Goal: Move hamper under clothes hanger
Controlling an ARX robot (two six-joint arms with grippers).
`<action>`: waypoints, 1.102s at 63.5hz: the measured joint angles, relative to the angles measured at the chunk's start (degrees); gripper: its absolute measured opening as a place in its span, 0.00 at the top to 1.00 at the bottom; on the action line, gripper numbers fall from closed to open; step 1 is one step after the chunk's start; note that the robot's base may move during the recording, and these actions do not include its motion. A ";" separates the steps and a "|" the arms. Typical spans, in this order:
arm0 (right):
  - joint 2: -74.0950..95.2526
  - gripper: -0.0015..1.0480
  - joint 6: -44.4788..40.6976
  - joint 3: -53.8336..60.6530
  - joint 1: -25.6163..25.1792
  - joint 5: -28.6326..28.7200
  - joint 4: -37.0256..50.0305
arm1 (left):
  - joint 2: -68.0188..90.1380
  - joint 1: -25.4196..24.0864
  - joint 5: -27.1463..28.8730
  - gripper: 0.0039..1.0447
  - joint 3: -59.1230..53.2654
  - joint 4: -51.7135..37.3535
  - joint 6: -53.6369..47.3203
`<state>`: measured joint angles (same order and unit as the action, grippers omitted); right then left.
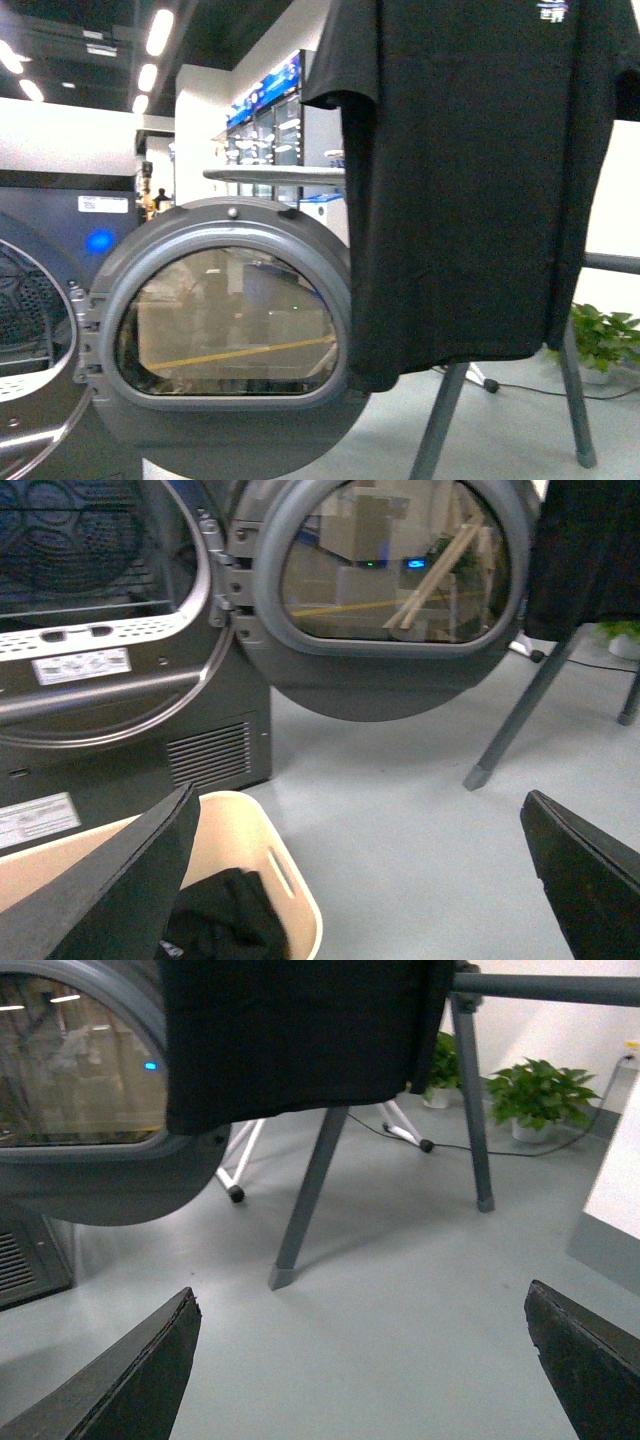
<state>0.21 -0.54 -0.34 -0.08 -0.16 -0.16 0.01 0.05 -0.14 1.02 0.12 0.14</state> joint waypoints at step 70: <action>0.00 0.08 -0.02 0.00 0.04 0.24 0.00 | -0.02 -0.04 0.17 0.06 0.00 -0.02 0.00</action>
<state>0.21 -0.56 -0.34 -0.03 0.08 -0.16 -0.01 0.01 0.03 1.02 0.10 0.14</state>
